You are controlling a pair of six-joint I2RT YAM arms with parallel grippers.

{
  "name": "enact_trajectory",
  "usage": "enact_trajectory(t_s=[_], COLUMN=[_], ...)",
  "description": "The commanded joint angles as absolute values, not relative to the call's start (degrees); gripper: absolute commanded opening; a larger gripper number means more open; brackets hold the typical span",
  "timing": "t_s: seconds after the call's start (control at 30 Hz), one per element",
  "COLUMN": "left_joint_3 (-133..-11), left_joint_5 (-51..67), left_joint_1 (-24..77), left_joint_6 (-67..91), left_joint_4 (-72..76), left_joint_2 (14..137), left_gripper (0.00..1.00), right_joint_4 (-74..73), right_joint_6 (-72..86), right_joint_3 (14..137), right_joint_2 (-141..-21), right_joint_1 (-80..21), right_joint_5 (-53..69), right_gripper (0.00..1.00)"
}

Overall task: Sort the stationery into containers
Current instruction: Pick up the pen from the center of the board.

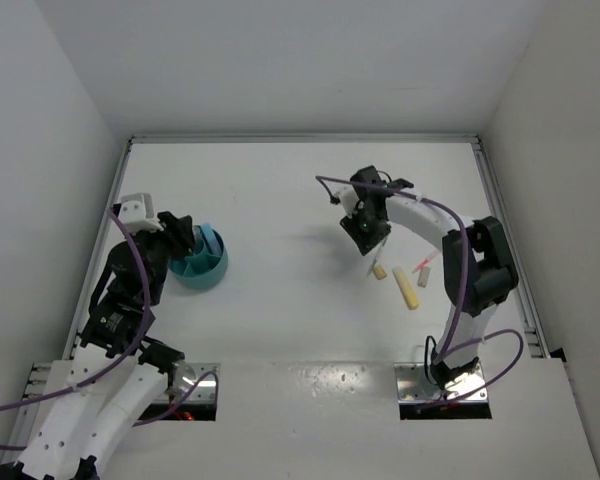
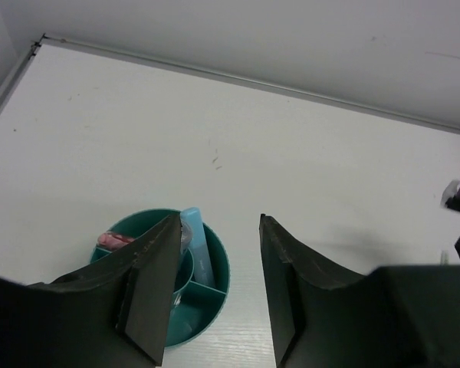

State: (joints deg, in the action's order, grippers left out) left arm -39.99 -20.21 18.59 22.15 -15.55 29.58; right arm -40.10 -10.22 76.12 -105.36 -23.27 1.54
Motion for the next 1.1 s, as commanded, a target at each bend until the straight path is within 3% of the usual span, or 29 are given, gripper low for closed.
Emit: enact_trajectory(t_s=[0.0, 0.03, 0.07, 0.13, 0.27, 0.4, 0.53, 0.77, 1.07], left_joint_3=[-40.6, -40.6, -40.6, -40.6, -40.6, -40.6, -40.6, -40.6, -40.6], left_joint_5=[-16.9, -16.9, -16.9, -16.9, -16.9, -16.9, -16.3, -16.3, -16.3], left_joint_1=[18.1, 18.1, 18.1, 18.1, 18.1, 18.1, 18.1, 18.1, 18.1], left_joint_6=[22.6, 22.6, 22.6, 22.6, 22.6, 22.6, 22.6, 22.6, 22.6], left_joint_4=[-13.4, -13.4, -13.4, -13.4, -13.4, -13.4, -13.4, -13.4, -13.4], left_joint_2=[30.1, 30.1, 30.1, 29.6, 29.6, 29.6, 29.6, 29.6, 29.6], left_gripper=[0.51, 0.51, 0.51, 0.51, 0.51, 0.51, 0.51, 0.51, 0.51], right_joint_4=[-45.3, -44.7, -44.6, -44.6, -43.0, -40.4, -37.1, -35.9, -35.3], right_joint_6=[-8.6, -8.6, -8.1, -7.6, -5.7, -3.7, 0.0, 1.1, 0.0], right_joint_3=[69.9, 68.4, 67.2, 64.5, 60.5, 55.2, 52.7, 52.7, 53.9], right_joint_2=[-97.1, -95.8, -93.5, -92.0, -89.1, -87.2, -87.2, -89.0, -94.9], right_joint_1=[-23.6, -23.6, -23.6, -23.6, -23.0, -21.8, -19.7, -17.0, -12.5], right_joint_5=[-3.0, -3.5, -4.7, -5.4, -8.5, -9.9, -11.8, -9.9, -1.1], right_gripper=[0.30, 0.16, 0.08, 0.08, 0.19, 0.43, 0.62, 0.63, 0.54])
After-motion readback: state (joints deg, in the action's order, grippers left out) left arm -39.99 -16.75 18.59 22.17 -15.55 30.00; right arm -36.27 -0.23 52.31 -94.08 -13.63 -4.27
